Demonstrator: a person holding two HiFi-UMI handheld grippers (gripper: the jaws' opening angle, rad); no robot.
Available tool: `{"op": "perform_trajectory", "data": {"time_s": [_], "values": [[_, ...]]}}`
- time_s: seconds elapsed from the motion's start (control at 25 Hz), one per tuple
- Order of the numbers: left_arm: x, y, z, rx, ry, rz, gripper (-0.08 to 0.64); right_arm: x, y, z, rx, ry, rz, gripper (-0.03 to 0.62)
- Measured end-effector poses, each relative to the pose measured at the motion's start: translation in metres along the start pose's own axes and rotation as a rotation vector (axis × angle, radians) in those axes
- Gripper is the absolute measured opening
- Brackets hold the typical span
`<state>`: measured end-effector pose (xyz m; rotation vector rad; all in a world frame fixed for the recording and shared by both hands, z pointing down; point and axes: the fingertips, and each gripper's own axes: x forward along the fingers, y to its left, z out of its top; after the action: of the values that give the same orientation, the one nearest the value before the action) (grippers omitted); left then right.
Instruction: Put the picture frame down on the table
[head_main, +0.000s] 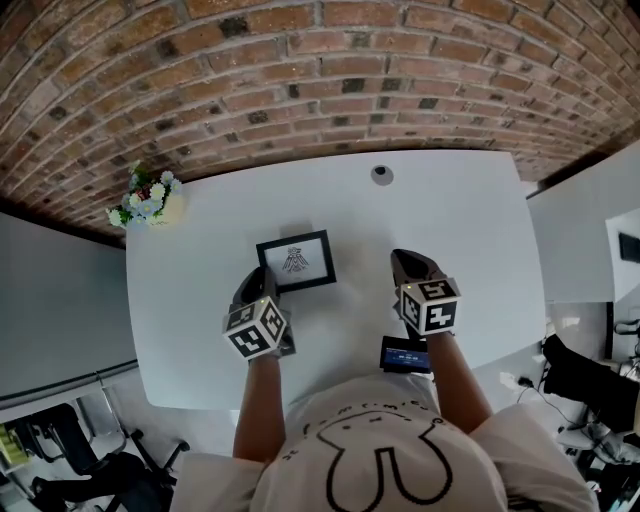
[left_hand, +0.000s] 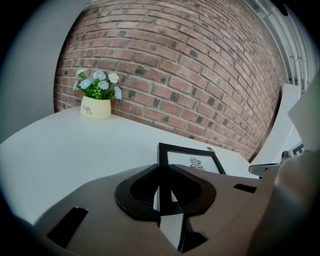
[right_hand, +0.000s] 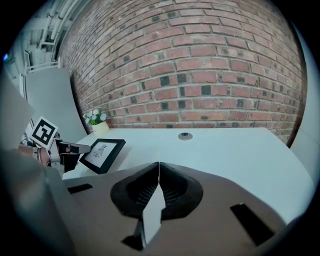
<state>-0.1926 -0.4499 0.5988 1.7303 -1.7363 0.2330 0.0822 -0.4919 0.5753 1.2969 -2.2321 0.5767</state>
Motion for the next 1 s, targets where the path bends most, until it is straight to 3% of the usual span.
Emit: {"op": "perform_trajectory", "data": {"time_s": [1.0], "values": [[0.024,0.015,-0.033,0.005,0.148,0.084,0.071,0.019,-0.005,-0.015,0.025,0.060,0.009,0.017]]}}
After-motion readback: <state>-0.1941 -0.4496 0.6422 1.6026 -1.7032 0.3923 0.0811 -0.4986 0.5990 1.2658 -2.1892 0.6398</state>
